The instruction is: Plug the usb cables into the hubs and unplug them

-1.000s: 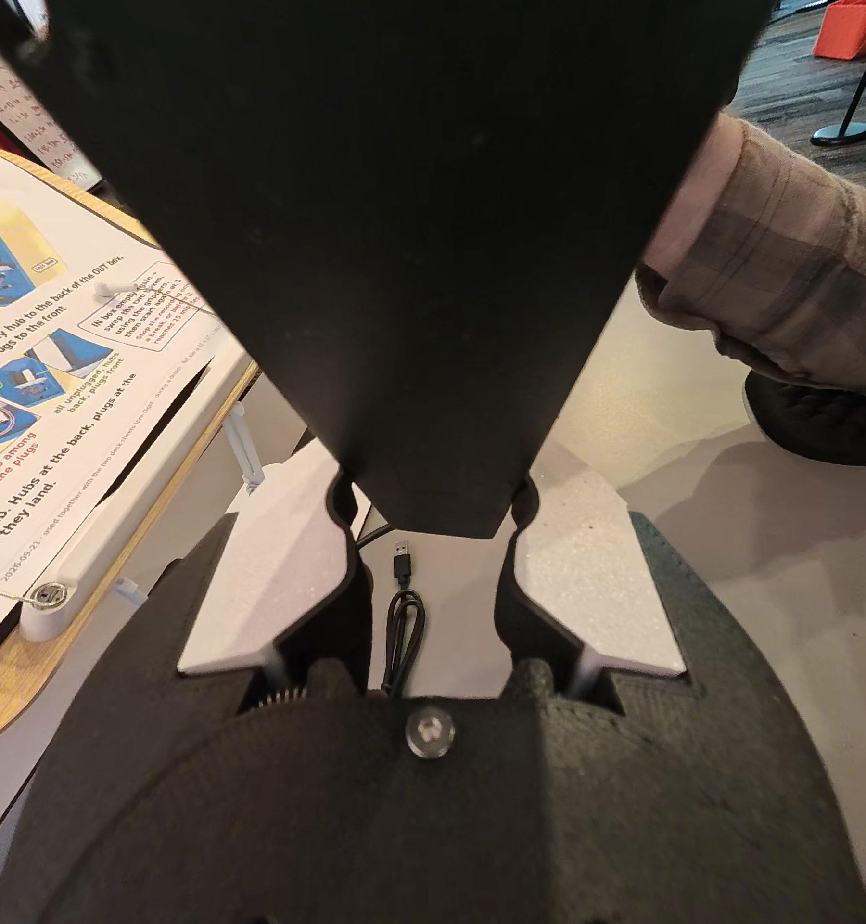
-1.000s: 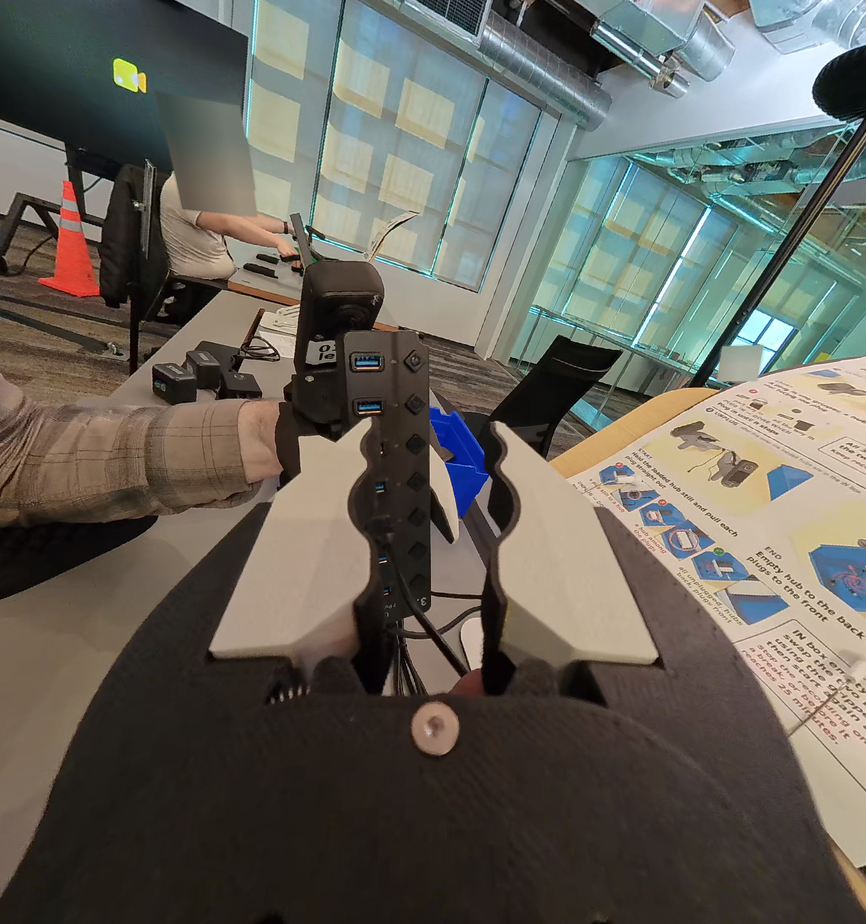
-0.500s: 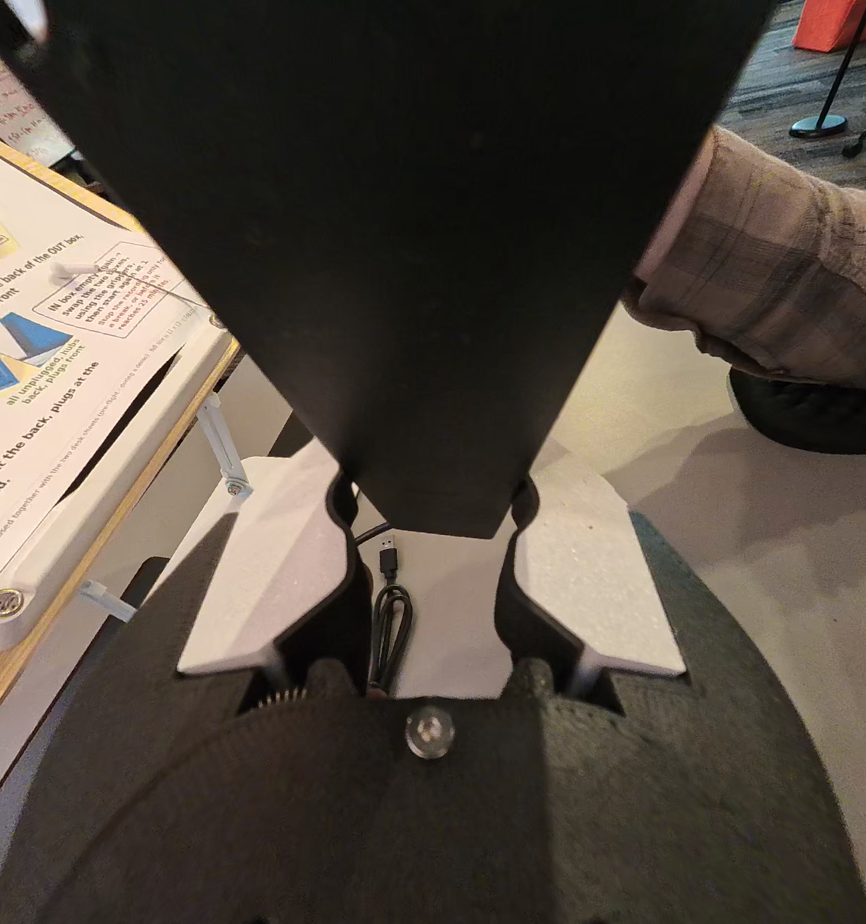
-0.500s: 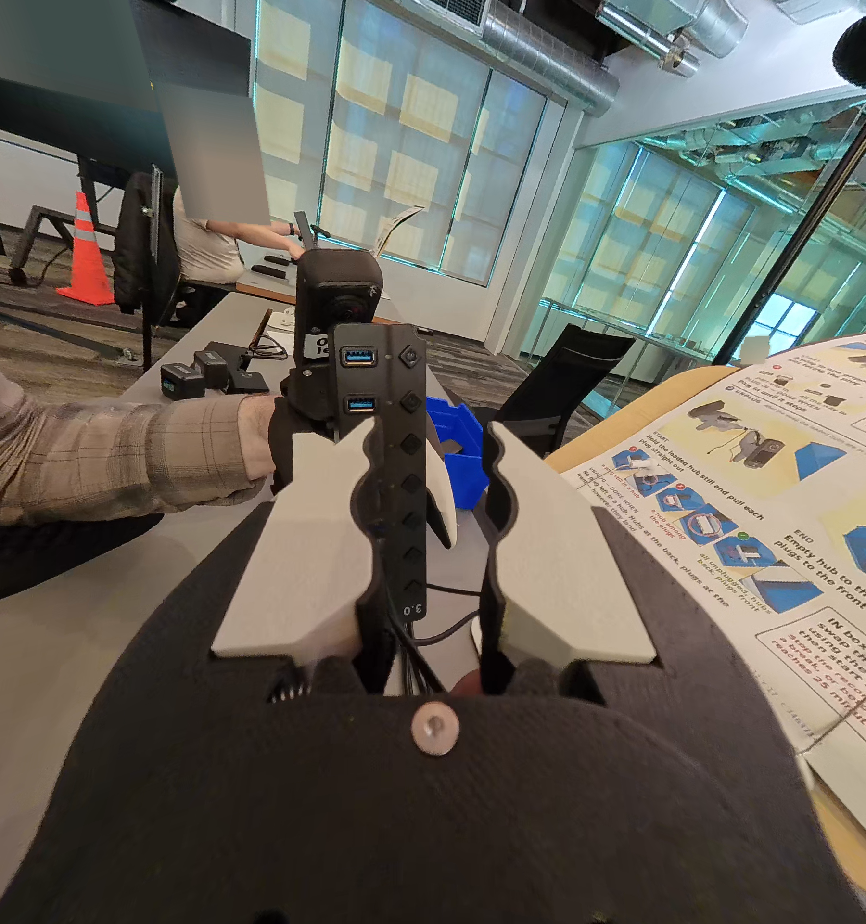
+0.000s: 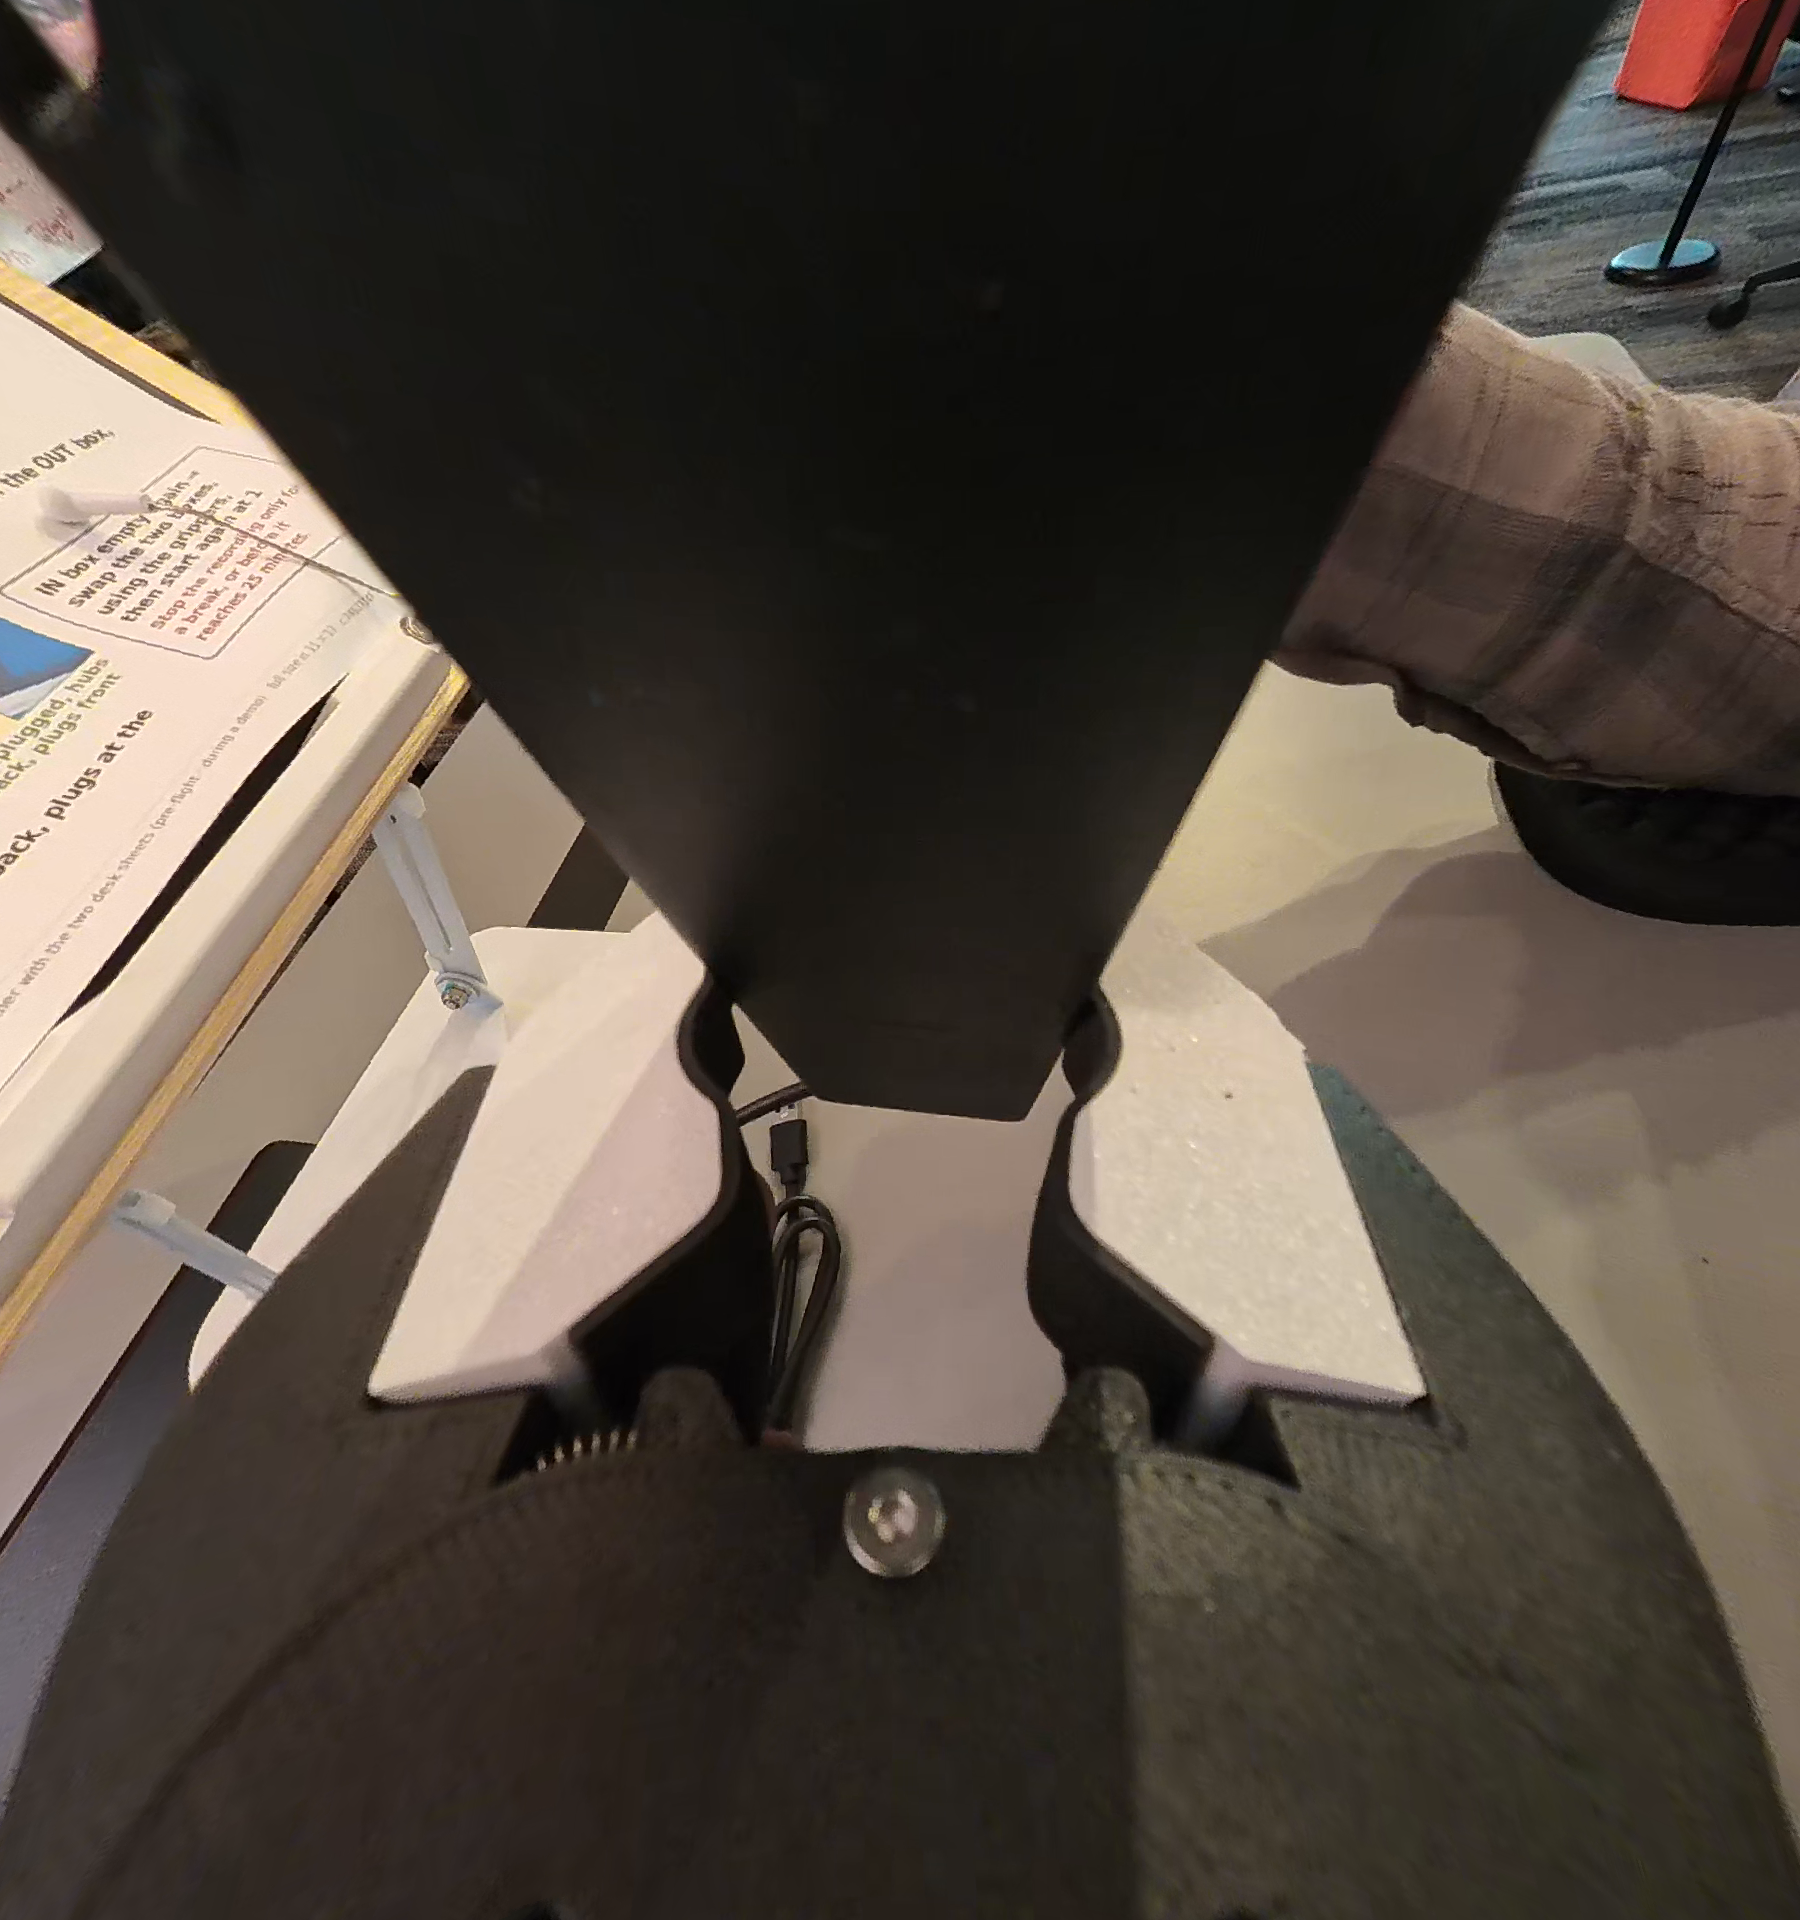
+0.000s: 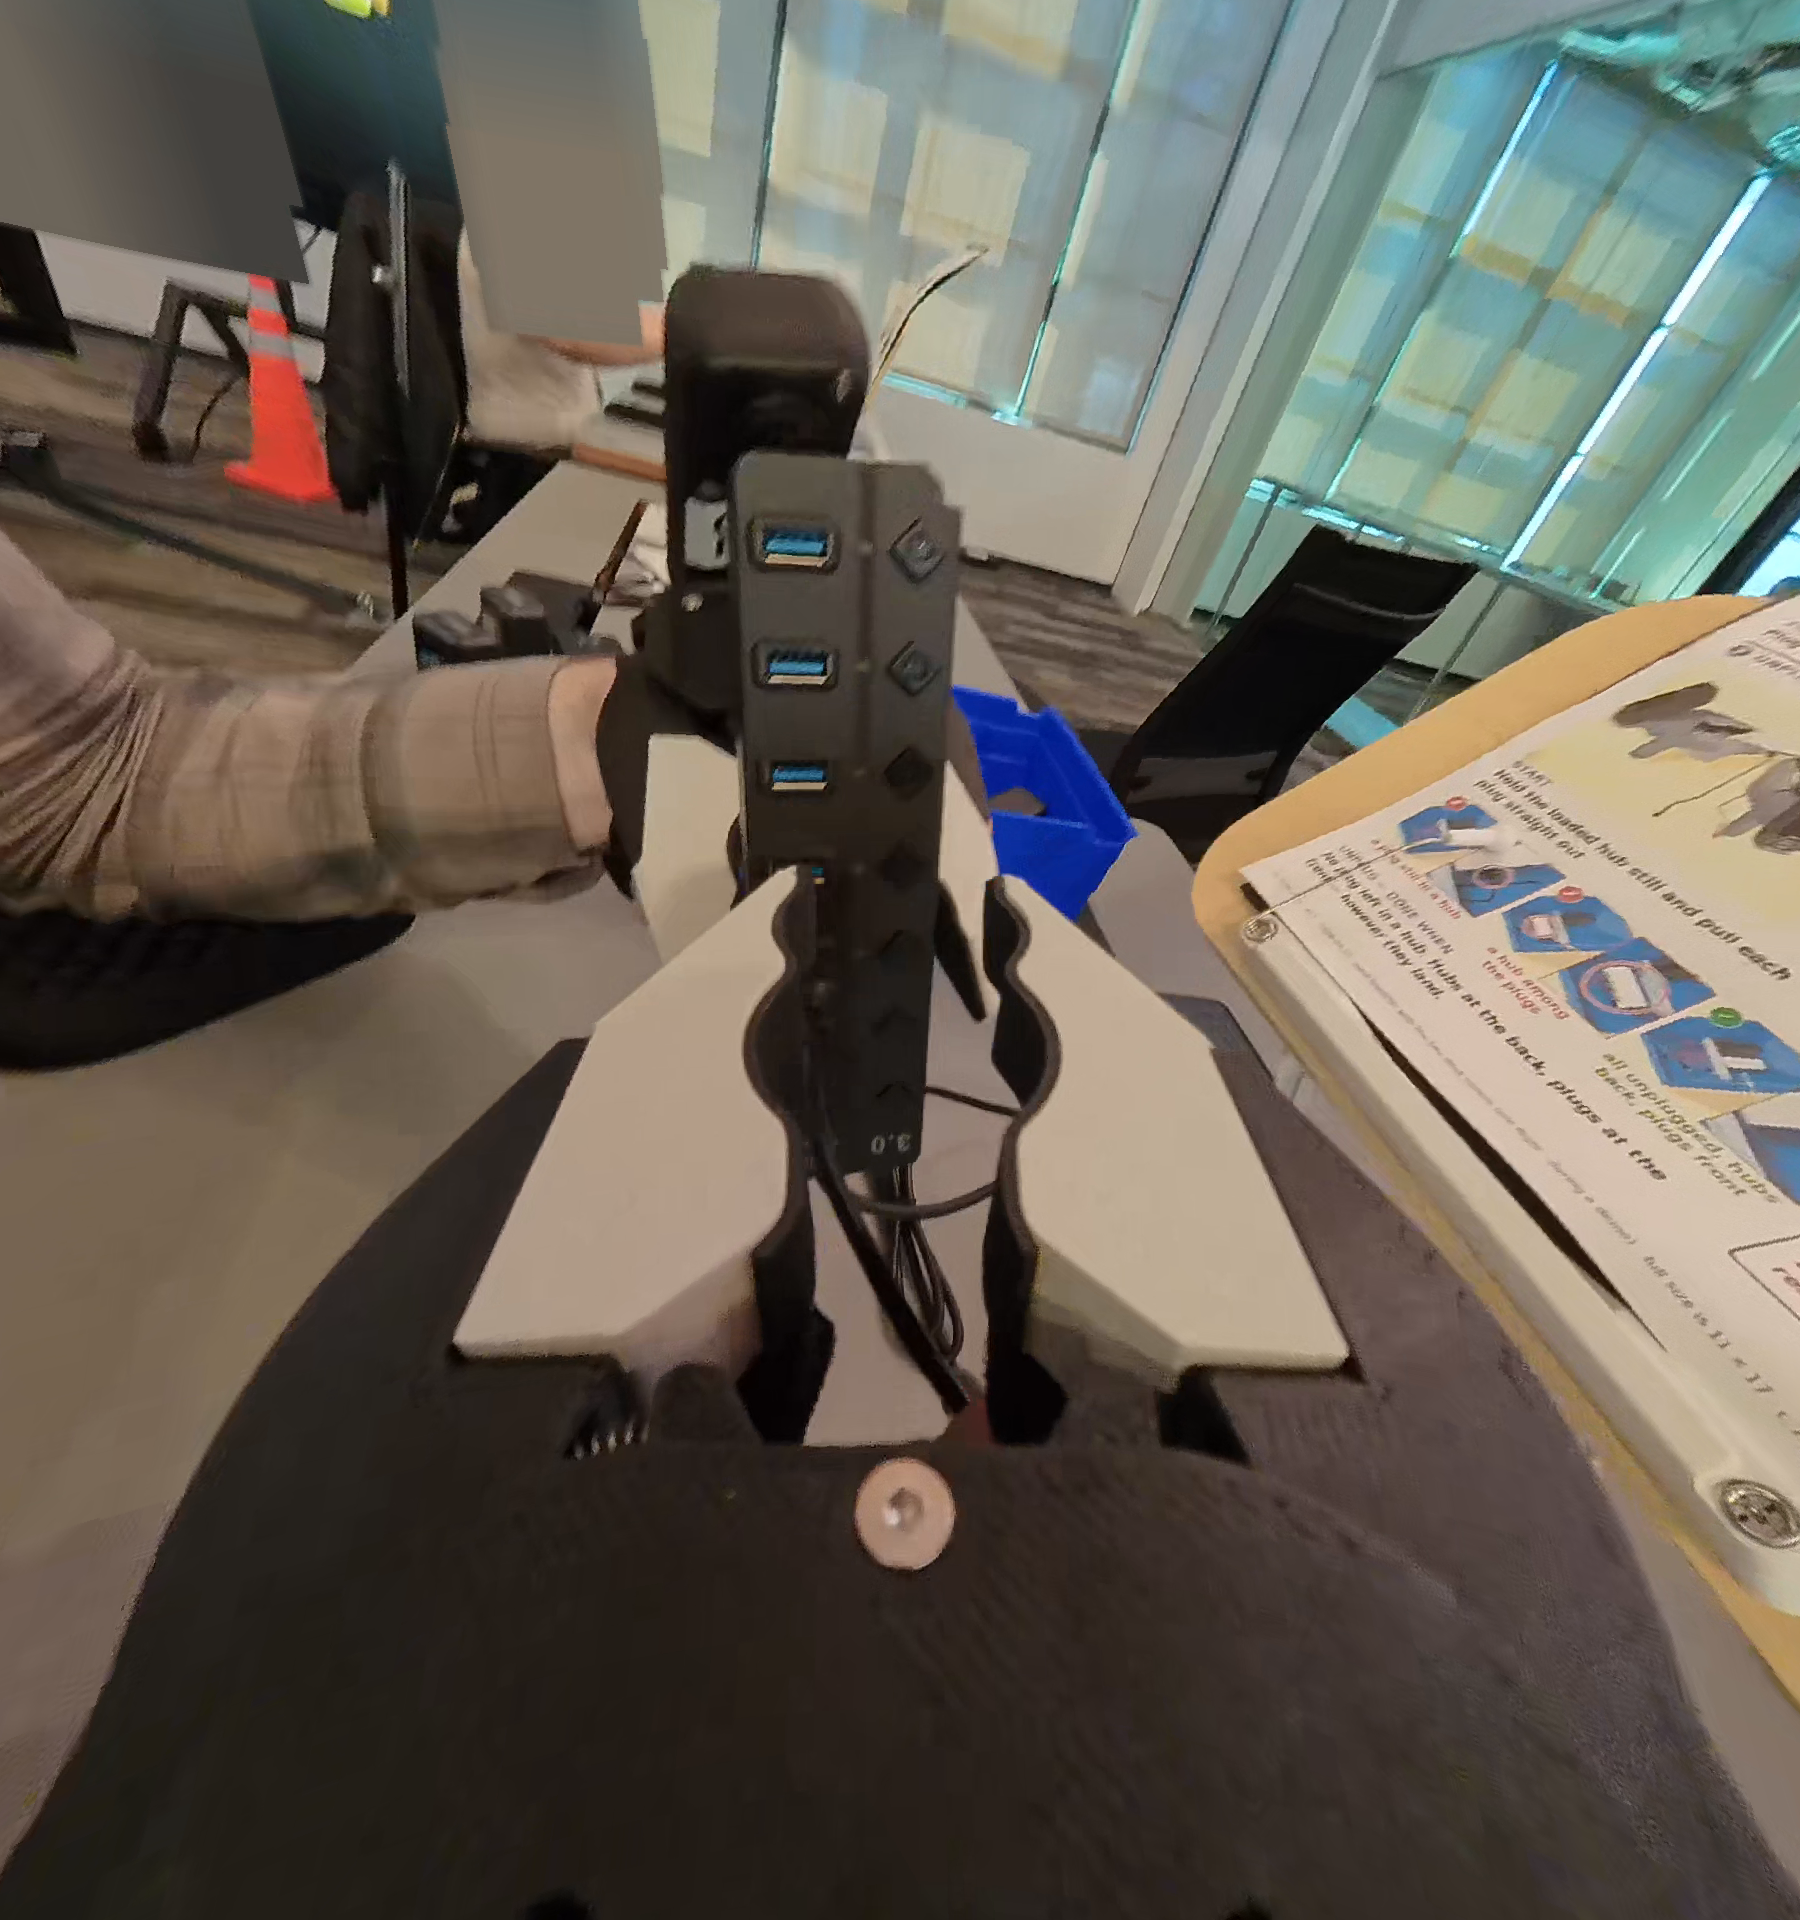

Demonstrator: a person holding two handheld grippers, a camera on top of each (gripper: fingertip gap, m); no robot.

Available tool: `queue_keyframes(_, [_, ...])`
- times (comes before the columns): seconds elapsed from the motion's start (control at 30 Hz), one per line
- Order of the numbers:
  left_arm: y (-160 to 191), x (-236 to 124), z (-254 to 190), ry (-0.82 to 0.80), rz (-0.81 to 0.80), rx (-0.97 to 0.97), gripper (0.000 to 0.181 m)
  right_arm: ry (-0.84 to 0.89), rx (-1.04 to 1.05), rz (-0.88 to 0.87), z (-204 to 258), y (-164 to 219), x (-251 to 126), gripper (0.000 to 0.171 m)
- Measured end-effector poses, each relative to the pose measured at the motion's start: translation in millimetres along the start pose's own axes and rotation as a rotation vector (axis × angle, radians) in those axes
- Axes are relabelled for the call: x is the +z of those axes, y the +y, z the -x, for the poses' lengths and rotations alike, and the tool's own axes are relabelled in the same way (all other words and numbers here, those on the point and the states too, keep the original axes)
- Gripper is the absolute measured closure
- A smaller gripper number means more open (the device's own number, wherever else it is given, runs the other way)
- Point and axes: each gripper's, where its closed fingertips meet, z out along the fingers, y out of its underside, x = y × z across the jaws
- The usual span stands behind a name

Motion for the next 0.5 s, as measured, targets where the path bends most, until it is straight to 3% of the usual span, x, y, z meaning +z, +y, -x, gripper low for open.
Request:
queue_keyframes(0.2, [-3.3, -2.7, -0.2, 0.009, -0.023, -0.013, 0.12, -0.081, -0.088, 0.13, 19.3, 21.7, 7.2, 0.146])
queue_keyframes(0.5, [-5.7, -4.8, -2.3, 0.025, -0.034, -0.022, 0.12, -0.128, -0.052, 0.09, 23.6, 29.4, 17.0, 0.157])
